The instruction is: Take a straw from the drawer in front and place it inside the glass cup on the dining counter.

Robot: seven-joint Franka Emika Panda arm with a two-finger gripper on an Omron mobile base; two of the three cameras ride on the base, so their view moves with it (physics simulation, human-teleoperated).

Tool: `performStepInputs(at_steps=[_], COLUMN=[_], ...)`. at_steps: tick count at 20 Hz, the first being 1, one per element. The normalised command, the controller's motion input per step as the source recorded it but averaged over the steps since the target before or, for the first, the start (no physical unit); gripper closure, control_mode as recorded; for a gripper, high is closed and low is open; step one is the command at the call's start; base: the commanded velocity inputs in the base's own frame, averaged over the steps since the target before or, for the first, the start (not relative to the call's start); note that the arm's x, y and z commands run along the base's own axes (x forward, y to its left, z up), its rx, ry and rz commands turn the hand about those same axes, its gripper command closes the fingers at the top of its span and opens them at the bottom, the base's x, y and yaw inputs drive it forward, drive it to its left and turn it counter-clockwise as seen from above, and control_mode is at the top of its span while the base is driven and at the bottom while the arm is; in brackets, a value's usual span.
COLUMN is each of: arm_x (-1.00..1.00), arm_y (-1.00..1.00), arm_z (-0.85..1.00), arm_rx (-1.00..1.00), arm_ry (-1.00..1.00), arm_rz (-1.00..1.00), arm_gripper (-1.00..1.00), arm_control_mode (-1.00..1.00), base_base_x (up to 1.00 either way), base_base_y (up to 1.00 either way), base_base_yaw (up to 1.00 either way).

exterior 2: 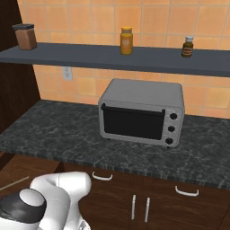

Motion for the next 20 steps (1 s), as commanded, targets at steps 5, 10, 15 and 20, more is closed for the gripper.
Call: performStepInputs(at_steps=[5,10,15,20], arm_x=[0.65,0.44,0.56,0.53], arm_y=[-0.02,0.00,-0.02,0.00], arm_z=[-0.15,-0.63,-0.44,-0.37], arm_rx=[0.04,0.08,0.12,0.04], arm_ry=[0.02,0.11,0.03,0.09], arm_rz=[0.02,0.23,0.25,0.04], arm_gripper=[-1.00,-1.00,-1.00,-1.00], arm_control_mode=[-1.00,-1.00,-1.00,-1.00], base_base_x=[0.00,0.00,0.00,0.00], base_base_y=[0.00,0.00,0.00,0.00], base_base_yaw=[0.00,0.00,0.00,0.00])
